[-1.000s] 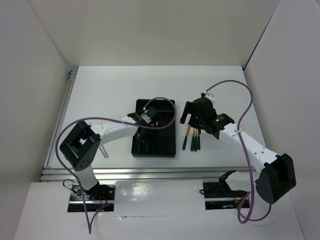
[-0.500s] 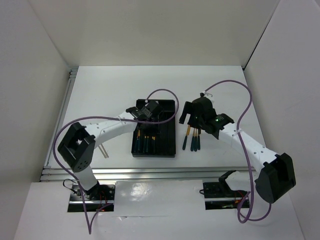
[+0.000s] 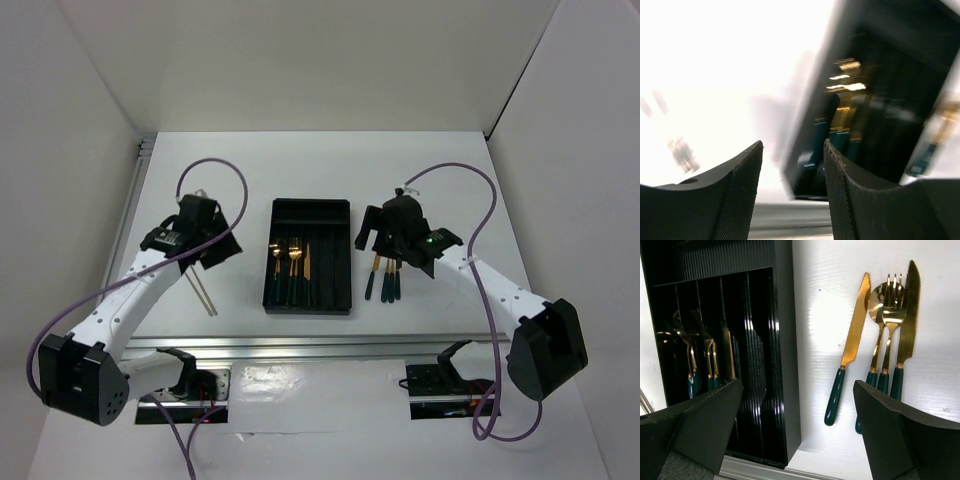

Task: Sort the eating utensils into containers

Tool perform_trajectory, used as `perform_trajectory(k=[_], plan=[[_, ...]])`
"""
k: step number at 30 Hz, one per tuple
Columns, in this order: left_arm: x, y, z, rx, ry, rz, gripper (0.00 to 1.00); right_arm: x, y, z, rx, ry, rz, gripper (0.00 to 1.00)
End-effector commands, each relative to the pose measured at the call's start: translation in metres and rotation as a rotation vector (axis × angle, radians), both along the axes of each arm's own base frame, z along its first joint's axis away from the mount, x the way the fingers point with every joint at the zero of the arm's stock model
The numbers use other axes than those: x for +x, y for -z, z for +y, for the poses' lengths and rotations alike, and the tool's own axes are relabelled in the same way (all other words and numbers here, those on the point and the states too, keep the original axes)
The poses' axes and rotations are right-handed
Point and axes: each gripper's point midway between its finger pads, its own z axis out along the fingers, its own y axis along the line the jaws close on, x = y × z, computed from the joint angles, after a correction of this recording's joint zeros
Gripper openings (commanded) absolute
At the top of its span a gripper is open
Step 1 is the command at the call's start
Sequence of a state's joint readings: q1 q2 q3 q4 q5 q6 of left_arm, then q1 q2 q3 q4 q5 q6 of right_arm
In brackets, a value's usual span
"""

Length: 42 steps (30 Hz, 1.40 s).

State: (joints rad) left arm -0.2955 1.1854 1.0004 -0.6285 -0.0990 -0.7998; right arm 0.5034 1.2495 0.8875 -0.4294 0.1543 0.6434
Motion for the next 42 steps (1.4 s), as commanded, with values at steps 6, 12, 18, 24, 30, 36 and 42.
perform_trajectory(k=[6,12,18,24,30,36,42], plan=[[-0.055,0.074,0.069,0.009,-0.291,0.197,0.59,0.014,0.004,0.011,0.026,-0.050,-0.031,1.00],[-0.062,0.109,0.075,-0.002,-0.319,0.256,0.52,0.015,0.002,0.013,0.029,-0.063,-0.038,1.00],[-0.056,0.120,0.075,0.012,-0.302,0.273,0.49,0.015,0.005,0.013,0.025,-0.063,-0.030,1.00],[-0.057,0.125,0.086,0.067,-0.334,0.284,0.49,0.017,0.005,0.014,0.025,-0.063,-0.030,1.00],[-0.059,0.135,0.088,0.080,-0.338,0.306,0.49,0.020,0.004,0.018,0.028,-0.069,-0.020,1.00],[-0.062,0.142,0.090,0.094,-0.343,0.324,0.49,0.022,0.000,0.019,0.032,-0.070,-0.028,1.00],[-0.066,0.151,0.090,0.099,-0.342,0.345,0.46,0.022,0.004,0.019,0.028,-0.069,-0.020,1.00]])
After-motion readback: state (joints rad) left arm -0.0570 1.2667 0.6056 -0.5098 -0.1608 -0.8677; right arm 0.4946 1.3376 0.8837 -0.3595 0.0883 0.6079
